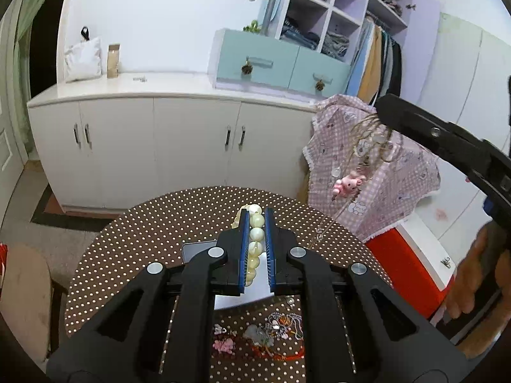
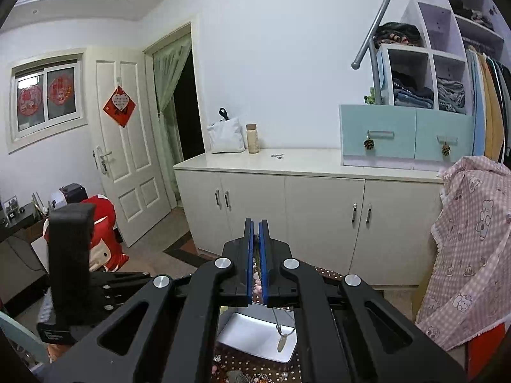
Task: Organize jewelry
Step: 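Carry both bracelets over the grey box and open both tools to drop them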
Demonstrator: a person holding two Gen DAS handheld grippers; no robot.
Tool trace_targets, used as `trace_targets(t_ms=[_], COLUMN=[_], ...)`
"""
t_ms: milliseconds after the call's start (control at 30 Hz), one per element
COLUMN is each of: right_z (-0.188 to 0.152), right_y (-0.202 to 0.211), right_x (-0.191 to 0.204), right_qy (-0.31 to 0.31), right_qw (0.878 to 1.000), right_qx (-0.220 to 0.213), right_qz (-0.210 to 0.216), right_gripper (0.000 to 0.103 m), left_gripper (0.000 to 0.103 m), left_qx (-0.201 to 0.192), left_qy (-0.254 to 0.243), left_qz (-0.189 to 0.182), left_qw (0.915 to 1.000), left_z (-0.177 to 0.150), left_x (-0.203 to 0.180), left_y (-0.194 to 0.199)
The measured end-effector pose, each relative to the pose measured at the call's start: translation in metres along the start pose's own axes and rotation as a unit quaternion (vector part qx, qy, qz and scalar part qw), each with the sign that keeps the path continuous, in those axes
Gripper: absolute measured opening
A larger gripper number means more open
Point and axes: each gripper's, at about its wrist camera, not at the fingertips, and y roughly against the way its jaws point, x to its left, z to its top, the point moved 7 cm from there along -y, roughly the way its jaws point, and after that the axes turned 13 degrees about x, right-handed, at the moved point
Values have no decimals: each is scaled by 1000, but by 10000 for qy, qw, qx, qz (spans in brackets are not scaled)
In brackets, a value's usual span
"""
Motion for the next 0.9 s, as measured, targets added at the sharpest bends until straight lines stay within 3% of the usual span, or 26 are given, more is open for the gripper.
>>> trace_targets(t_ms=[167, 367, 700, 900], right_z=[-33, -63, -99, -99], right_y=[-43, -67, -95, -81], right_x=[-14, -17, -19, -25], right_qy=[-221, -336, -510, -628], right_qw=[9982, 9951, 9879, 9892], right_qx=[558, 930, 1443, 1305], right_qz=[17, 78, 252, 225], right_gripper=[2, 2, 3, 6], left_gripper=[10, 10, 10, 10], left_qx=[500, 979, 1289, 1249], left_qy=[137, 188, 323, 387], left_qz=[48, 123, 48, 74], left_qw=[9986, 9949, 9911, 9914], left_z=[-7, -23, -36, -38], left_x=[13, 20, 24, 30], left_y=[-44, -82, -105, -96])
